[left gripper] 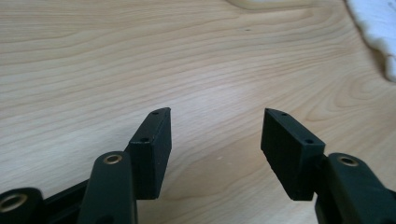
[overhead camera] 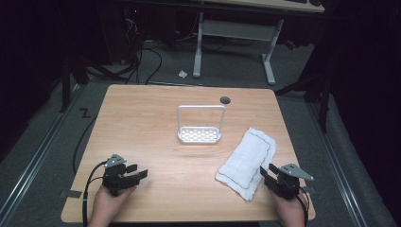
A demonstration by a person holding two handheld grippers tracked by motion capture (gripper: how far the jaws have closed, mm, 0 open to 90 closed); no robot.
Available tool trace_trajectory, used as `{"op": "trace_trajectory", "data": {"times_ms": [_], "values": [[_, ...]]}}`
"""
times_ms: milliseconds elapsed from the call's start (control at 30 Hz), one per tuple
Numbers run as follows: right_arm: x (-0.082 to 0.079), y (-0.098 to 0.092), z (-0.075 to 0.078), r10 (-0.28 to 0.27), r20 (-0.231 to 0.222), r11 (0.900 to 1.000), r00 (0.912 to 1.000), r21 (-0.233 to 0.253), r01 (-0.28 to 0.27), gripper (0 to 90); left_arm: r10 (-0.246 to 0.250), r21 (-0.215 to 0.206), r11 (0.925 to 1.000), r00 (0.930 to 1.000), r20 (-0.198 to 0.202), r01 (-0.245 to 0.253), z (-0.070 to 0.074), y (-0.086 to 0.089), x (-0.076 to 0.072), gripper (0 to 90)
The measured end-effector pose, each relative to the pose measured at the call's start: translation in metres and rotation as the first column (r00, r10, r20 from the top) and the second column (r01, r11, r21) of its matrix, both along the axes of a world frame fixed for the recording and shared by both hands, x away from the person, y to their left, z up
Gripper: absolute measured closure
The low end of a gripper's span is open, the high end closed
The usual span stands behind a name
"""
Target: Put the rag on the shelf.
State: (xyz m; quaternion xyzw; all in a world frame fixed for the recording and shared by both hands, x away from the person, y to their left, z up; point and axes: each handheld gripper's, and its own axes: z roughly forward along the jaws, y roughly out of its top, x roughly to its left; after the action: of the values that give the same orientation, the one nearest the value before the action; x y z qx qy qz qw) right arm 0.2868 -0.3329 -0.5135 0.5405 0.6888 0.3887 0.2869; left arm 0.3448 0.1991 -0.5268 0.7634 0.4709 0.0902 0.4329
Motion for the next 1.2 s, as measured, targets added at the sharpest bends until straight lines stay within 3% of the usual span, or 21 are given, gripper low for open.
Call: {"op": "trace_trajectory", "data": {"times_ms": [67, 233, 367, 400, 433, 467, 533, 567, 600, 633, 667, 700, 733, 800, 1067, 1200], "values": [[0.000, 0.001, -0.001, -0.001, 0.001, 1.000, 1.0000, -0.002, 0.001, 57.6, -0.017, -0.010, 0.9998, 0.9999, -0.005, 0.017, -0.001, -0.001, 0.001, 43.2], [-0.001, 0.003, -0.003, 0.015, -0.012, 1.000, 0.9998, -0.013, -0.015, 59.5, -0.003, -0.026, 0.9997, 1.0000, -0.007, 0.003, -0.004, 0.002, 0.002, 43.8], [-0.001, 0.007, -0.004, 0.045, -0.016, 0.999, 0.9989, -0.010, -0.045, 63.8, 0.010, -0.022, 0.9997, 0.9998, 0.016, -0.010, -0.002, 0.004, -0.001, 43.3], [0.001, 0.008, -0.003, 0.053, -0.023, 0.999, 0.9984, 0.003, -0.053, 67.7, 0.019, -0.025, 0.9995, 0.9996, 0.019, -0.019, -0.002, 0.005, -0.002, 43.3], [0.003, 0.009, -0.002, 0.067, -0.032, 0.998, 0.9972, 0.005, -0.067, 81.2, 0.025, -0.030, 0.9993, 0.9995, 0.020, -0.024, -0.002, 0.006, -0.003, 43.7], [0.006, 0.011, 0.000, 0.094, -0.062, 0.996, 0.9936, 0.006, -0.094, 90.0, 0.025, -0.038, 0.9990, 0.9995, 0.020, -0.024, -0.002, 0.007, -0.003, 45.5], [0.017, 0.016, 0.003, 0.122, -0.110, 0.992, 0.9864, -0.011, -0.124, 90.0, 0.018, -0.052, 0.9985, 0.9997, 0.015, -0.018, -0.003, 0.008, -0.003, 52.5], [0.017, 0.016, 0.003, 0.122, -0.110, 0.992, 0.9864, -0.011, -0.124, 90.0, 0.018, -0.052, 0.9985, 0.9997, 0.015, -0.018, -0.003, 0.008, -0.003, 54.4], [0.032, 0.021, 0.005, 0.114, -0.134, 0.993, 0.9845, -0.028, -0.119, 90.0, 0.016, -0.045, 0.9989, 0.9998, 0.014, -0.016, -0.003, 0.007, -0.002, 56.6], [0.032, 0.021, 0.005, 0.114, -0.134, 0.993, 0.9845, -0.028, -0.119, 90.0, 0.016, -0.045, 0.9989, 0.9998, 0.014, -0.016, -0.003, 0.007, -0.002, 56.7], [0.051, 0.027, 0.003, 0.110, -0.156, 0.993, 0.9817, -0.026, -0.115, 90.0, 0.016, -0.053, 0.9985, 0.9998, 0.015, -0.015, -0.003, 0.006, -0.001, 56.7], [0.051, 0.027, 0.003, 0.110, -0.156, 0.993, 0.9817, -0.026, -0.115, 90.0, 0.016, -0.053, 0.9985, 0.9998, 0.015, -0.015, -0.003, 0.006, -0.001, 56.7], [0.063, 0.033, -0.003, 0.110, -0.191, 0.993, 0.9754, -0.030, -0.118, 90.0, 0.009, -0.049, 0.9988, 0.9998, 0.015, -0.008, -0.004, 0.005, 0.000, 56.6], [0.068, 0.037, -0.008, 0.112, -0.222, 0.991, 0.9686, -0.050, -0.126, 90.0, 0.005, -0.049, 0.9988, 0.9999, 0.011, -0.005, -0.005, 0.004, 0.000, 56.1], [0.054, 0.051, -0.013, 0.193, -0.222, 0.977, 0.9557, -0.043, -0.207, 90.0, -0.021, -0.050, 0.9985, 0.9997, 0.013, 0.022, -0.004, -0.003, -0.003, 56.6], [0.039, 0.076, -0.015, 0.300, -0.215, 0.952, 0.9295, -0.001, -0.307, 90.0, -0.108, -0.051, 0.9927, 0.9939, 0.022, 0.109, -0.001, -0.035, -0.010, 58.0]]}}
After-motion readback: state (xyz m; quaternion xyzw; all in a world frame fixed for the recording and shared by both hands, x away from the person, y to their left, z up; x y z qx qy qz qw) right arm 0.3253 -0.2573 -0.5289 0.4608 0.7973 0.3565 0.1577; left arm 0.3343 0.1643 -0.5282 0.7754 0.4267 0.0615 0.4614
